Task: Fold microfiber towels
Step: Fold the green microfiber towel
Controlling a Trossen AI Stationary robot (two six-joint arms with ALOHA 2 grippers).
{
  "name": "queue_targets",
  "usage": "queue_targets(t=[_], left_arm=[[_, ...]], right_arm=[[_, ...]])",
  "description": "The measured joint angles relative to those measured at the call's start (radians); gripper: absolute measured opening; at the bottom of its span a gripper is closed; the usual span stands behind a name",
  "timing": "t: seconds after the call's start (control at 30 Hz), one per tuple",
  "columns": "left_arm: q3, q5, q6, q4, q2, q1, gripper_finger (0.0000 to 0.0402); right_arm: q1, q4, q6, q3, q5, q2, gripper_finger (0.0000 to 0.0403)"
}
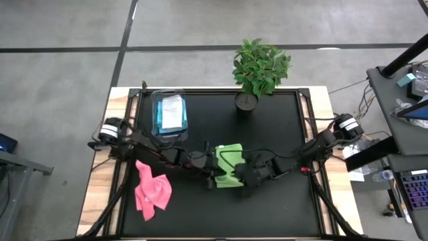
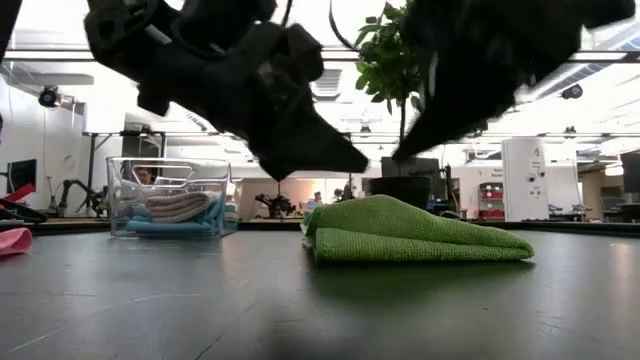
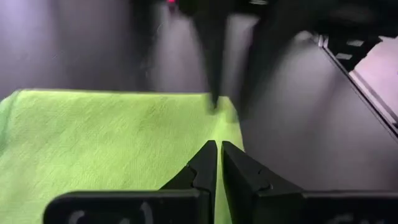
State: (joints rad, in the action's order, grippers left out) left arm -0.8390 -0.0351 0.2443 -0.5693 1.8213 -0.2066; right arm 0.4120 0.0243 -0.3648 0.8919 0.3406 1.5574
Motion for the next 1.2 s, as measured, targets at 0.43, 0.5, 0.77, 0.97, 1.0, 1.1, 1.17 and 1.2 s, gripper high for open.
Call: queue_targets(t=[0.43, 0.5, 0.77, 0.97, 1.0, 1.1, 1.17, 1.2], left_arm=[[-0.051, 0.113, -0.015, 0.027, 0.100, 0.000, 0.0008], [-0.050, 0.183, -0.015, 0.070, 0.089, -0.001, 0.0008], [-0.049, 0.197, -0.015, 0.283, 0.022, 0.003, 0.0008], [-0.051, 0.196, -0.044, 0.289, -0.037, 0.012, 0.0008], [-0.049, 0.193, -0.052, 0.294, -0.046, 0.014, 0.0008], [-0.053, 0.133, -0.078, 0.272, -0.058, 0.018, 0.0008], [-0.051, 0.052, -0.102, 0.259, -0.060, 0.018, 0.0008], [-0.051, 0.010, -0.119, 0.247, -0.057, 0.020, 0.0008]], right_arm=[[-0.099, -0.317, -0.029, -0.288, 0.086, 0.025, 0.0012], [-0.125, -0.344, -0.035, -0.320, 0.090, 0.036, 0.0012], [-0.164, -0.411, -0.029, -0.395, 0.106, 0.033, 0.0012], [-0.147, -0.382, -0.006, -0.381, 0.094, 0.004, 0.0012], [-0.144, -0.385, 0.002, -0.374, 0.091, -0.002, 0.0012], [-0.131, -0.383, 0.023, -0.357, 0.090, -0.024, 0.0012], [-0.122, -0.374, 0.026, -0.343, 0.091, -0.041, 0.0012], [-0.118, -0.366, 0.033, -0.338, 0.090, -0.053, 0.0012]])
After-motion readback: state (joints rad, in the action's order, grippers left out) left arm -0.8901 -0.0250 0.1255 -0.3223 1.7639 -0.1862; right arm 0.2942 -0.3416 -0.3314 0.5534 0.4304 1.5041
